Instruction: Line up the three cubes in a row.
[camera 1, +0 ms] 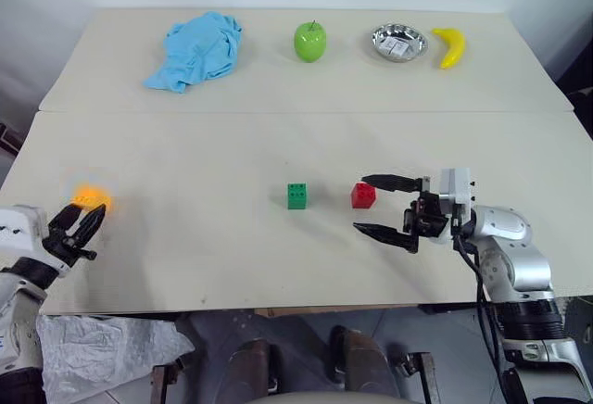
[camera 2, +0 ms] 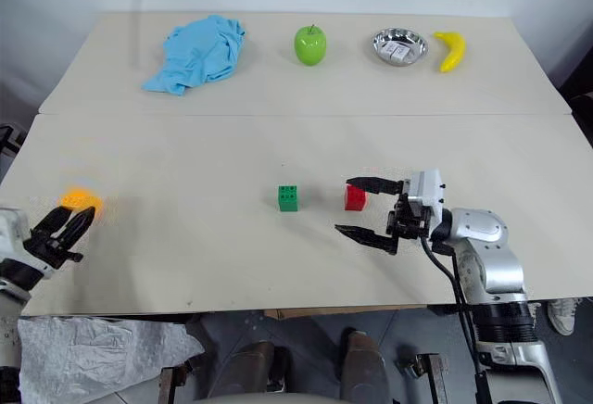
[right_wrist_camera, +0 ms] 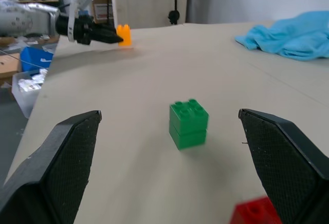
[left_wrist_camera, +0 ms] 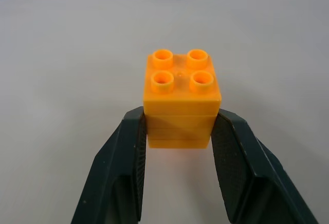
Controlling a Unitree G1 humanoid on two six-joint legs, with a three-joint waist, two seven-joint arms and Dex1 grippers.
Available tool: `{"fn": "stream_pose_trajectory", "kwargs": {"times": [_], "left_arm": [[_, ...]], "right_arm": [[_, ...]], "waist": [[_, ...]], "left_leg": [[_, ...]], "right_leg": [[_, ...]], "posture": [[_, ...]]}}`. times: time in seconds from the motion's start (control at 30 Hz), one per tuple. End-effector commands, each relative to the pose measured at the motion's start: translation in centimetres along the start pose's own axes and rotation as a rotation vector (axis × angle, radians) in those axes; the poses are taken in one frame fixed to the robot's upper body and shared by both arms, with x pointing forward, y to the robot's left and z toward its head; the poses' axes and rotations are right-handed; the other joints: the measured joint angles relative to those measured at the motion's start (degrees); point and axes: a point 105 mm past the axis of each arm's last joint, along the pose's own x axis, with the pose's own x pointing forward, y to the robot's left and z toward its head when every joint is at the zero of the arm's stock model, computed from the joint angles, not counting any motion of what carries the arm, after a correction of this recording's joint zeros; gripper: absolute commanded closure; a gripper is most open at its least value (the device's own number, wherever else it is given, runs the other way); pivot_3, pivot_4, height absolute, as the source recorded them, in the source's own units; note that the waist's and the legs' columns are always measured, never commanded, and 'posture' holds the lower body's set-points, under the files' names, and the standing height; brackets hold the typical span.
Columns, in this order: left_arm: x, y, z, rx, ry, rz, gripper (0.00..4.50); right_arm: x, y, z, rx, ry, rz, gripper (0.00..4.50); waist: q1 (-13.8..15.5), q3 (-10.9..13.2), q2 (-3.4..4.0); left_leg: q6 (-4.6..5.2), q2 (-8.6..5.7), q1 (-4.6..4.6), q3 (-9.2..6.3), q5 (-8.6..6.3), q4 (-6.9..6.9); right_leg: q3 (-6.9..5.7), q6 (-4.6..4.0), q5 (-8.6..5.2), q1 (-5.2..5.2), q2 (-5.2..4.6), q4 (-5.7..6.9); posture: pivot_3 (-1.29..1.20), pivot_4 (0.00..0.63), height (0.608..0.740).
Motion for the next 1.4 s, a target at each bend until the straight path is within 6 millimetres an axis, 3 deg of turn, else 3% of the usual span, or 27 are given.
{"fn": "stream_pose_trajectory", "kwargs": {"times": [0.03, 0.17, 0.27, 0.4, 0.73, 1.17, 1.4], "left_arm": [[2.4, -4.4, 2.8, 0.101, -0.072, -0.396, 3.04], [4.3, -7.1, 1.9, 0.211, 0.032, -0.684, 3.04], [6.9, -9.0, 1.8, 0.307, 0.043, -0.883, 3.04], [9.8, -9.9, 1.1, 0.357, 0.057, -0.989, 3.04], [13.6, -10.9, 0.3, 0.376, 0.11, -0.988, 3.04], [13.2, -9.7, 0.2, 0.334, 0.159, -0.959, 3.04], [12.6, -8.4, 1.1, 0.343, 0.092, -0.907, 0.81]], "right_arm": [[-1.1, -0.2, 1.1, -0.054, 0.003, -0.034, 0.0], [-1.9, -0.3, 1.1, -0.062, 0.022, -0.071, 0.0], [-3.0, -0.3, 0.8, -0.072, 0.042, -0.118, 0.0], [-4.4, 0.2, 0.4, -0.062, 0.073, -0.163, 0.0], [-6.0, 1.2, 0.4, -0.064, 0.1, -0.248, 0.0], [-6.2, 1.6, 0.3, -0.054, 0.112, -0.249, 0.0], [-5.7, 1.4, 0.2, -0.041, 0.102, -0.22, 0.0]], "waist": [[0.0, 0.0, 0.01], [-0.3, 0.0, 0.05], [-0.4, 0.0, 0.07], [0.0, 0.0, 0.07], [0.1, 0.0, 0.04], [-0.1, 0.0, 0.04], [-0.2, 0.0, 0.03]], "left_leg": [[0.0, -0.01, 0.0, 0.02, 0.0, 0.0], [0.01, -0.03, 0.03, 0.12, 0.01, -0.02], [0.01, -0.01, 0.06, 0.27, 0.01, -0.07], [-0.07, -0.08, -0.02, 0.54, 0.06, 0.02], [-0.03, -0.03, -0.04, 0.75, 0.09, 0.05], [0.2, 0.01, 0.0, 0.34, 0.23, 0.2], [0.21, 0.0, -0.08, 0.33, 0.23, 0.2]], "right_leg": [[0.01, 0.0, 0.0, 0.0, -0.01, 0.0], [0.02, 0.0, 0.0, 0.0, 0.05, 0.0], [-0.01, 0.01, -0.01, -0.02, 0.19, -0.03], [-0.06, 0.02, -0.01, -0.01, 0.36, -0.09], [-0.05, 0.03, -0.01, 0.0, 0.4, -0.1], [0.06, 0.24, 0.12, 0.0, 0.05, 0.09], [0.06, 0.24, 0.12, -0.1, 0.04, 0.1]], "posture": [[0.0, 0.15, 0.74], [0.0, 0.15, 0.74], [0.0, 0.15, 0.74], [0.0, 0.15, 0.74], [0.0, 0.15, 0.74], [0.0, 0.15, 0.74], [0.0, 0.15, 0.74]]}}
